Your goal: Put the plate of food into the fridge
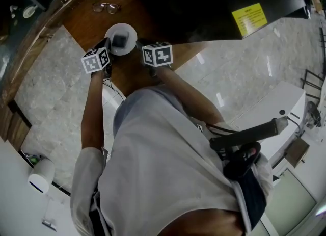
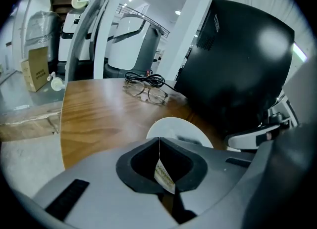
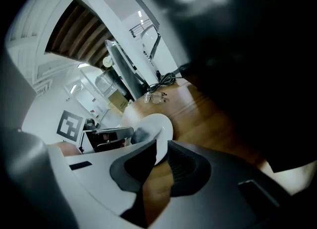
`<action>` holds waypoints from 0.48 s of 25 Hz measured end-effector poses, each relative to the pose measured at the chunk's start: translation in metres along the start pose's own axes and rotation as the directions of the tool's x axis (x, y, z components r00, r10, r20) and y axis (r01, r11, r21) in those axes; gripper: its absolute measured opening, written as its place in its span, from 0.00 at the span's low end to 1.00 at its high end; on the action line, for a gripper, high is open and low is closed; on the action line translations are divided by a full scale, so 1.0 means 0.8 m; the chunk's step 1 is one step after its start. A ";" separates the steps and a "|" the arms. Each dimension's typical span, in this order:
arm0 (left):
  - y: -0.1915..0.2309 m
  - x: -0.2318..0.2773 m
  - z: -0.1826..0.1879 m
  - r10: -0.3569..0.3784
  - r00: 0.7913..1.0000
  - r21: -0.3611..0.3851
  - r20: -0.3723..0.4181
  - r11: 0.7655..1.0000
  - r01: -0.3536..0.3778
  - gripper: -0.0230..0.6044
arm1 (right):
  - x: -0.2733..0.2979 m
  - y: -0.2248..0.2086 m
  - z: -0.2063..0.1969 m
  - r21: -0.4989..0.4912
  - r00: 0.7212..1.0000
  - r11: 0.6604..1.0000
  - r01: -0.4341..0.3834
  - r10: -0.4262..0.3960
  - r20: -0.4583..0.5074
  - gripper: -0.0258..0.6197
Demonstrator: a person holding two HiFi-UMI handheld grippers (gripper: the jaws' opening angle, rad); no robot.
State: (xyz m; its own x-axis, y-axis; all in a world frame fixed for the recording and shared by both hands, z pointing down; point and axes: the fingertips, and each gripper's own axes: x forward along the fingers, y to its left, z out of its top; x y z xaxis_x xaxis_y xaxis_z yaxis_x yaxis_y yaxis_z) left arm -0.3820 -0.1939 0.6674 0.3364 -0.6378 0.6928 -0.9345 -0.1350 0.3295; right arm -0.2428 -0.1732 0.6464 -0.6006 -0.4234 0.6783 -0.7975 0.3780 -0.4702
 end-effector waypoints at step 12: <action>0.001 0.011 0.000 -0.003 1.000 0.017 0.009 1.000 0.003 0.07 | 0.038 -0.018 -0.026 0.208 0.997 0.976 -0.066 0.074 -0.029 0.26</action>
State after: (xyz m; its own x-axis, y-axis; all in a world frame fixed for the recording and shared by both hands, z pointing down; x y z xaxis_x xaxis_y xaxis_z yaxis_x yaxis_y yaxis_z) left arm -0.3797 -0.1996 0.6733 0.3384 -0.6439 0.6862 -0.9352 -0.1495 0.3209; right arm -0.2484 -0.1746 0.6857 -0.6560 -0.3703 0.6576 -0.7503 0.2259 -0.6213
